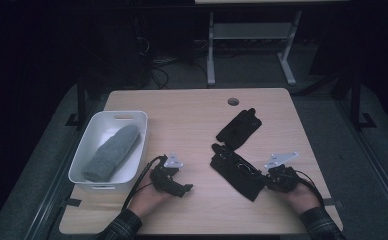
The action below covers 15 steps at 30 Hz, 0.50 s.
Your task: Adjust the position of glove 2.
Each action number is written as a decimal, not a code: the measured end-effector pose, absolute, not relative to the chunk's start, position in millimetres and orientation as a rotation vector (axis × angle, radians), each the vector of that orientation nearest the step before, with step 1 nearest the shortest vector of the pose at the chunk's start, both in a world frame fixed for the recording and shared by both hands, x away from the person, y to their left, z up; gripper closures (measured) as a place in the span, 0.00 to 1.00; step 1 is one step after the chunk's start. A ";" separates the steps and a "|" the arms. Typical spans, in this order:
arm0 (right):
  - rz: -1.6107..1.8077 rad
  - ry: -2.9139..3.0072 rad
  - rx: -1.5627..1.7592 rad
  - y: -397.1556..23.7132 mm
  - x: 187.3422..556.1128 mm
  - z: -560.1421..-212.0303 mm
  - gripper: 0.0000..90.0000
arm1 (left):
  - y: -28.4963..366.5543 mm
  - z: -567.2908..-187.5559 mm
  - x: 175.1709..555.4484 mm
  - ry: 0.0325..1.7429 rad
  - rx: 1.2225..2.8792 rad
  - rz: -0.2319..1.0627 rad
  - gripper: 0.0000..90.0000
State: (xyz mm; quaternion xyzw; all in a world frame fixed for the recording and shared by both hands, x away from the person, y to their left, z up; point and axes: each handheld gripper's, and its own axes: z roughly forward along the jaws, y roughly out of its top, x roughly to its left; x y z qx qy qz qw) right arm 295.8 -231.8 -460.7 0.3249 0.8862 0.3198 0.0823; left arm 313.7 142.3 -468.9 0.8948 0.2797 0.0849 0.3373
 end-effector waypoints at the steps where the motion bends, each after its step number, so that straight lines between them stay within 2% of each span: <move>1: 0.952 2.658 0.976 -230.7 292.5 -460.2 1.00 | 142.5 -469.8 313.3 0.711 2.336 0.242 0.14; 15: 0.950 2.800 0.797 -202.7 255.1 -456.2 1.00 | 149.1 -476.9 310.5 0.656 2.273 0.271 0.14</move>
